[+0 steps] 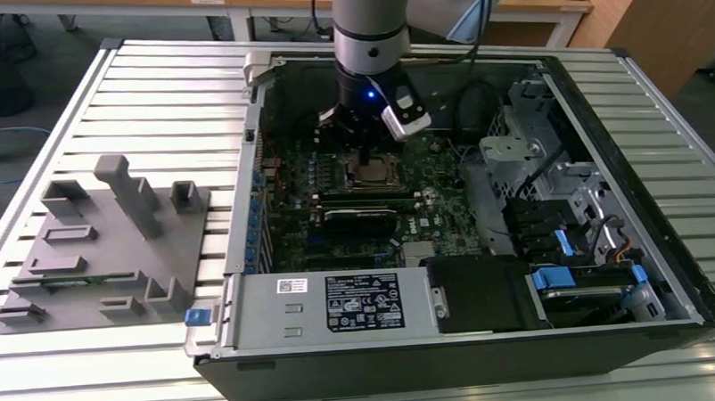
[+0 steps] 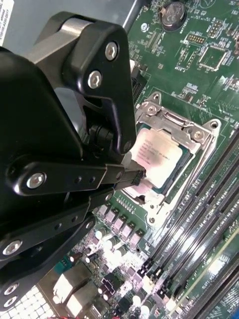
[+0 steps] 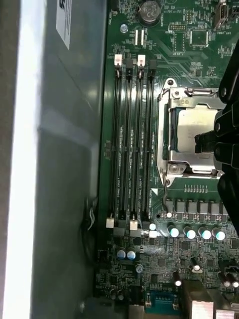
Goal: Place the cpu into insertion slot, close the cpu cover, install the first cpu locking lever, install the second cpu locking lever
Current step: 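Close the cpu cover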
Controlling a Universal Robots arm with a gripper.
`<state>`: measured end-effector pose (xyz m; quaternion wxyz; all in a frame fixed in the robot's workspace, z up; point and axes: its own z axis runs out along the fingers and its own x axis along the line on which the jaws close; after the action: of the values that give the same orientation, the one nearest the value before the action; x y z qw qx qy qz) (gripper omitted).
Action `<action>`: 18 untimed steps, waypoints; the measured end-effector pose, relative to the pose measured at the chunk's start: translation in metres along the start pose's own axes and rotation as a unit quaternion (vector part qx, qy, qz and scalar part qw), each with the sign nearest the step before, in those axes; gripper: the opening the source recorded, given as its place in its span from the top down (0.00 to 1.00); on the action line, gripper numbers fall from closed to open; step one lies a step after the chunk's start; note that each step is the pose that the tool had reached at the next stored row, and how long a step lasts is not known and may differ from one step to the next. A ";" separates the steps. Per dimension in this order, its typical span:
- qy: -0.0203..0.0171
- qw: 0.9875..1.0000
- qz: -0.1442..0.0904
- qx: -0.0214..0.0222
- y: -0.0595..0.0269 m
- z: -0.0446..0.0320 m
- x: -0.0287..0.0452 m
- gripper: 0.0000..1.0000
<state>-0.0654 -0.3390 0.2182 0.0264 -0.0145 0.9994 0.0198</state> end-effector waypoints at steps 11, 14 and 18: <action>0.000 1.000 0.000 0.000 0.0001 0.0061 0.0109 0.89; 0.000 1.000 0.000 0.000 0.0000 0.0090 0.0126 0.89; 0.000 1.000 0.000 0.000 -0.0001 0.0111 0.0136 0.89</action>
<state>-0.0784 -0.3390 0.2064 0.0263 -0.0148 0.9994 0.0195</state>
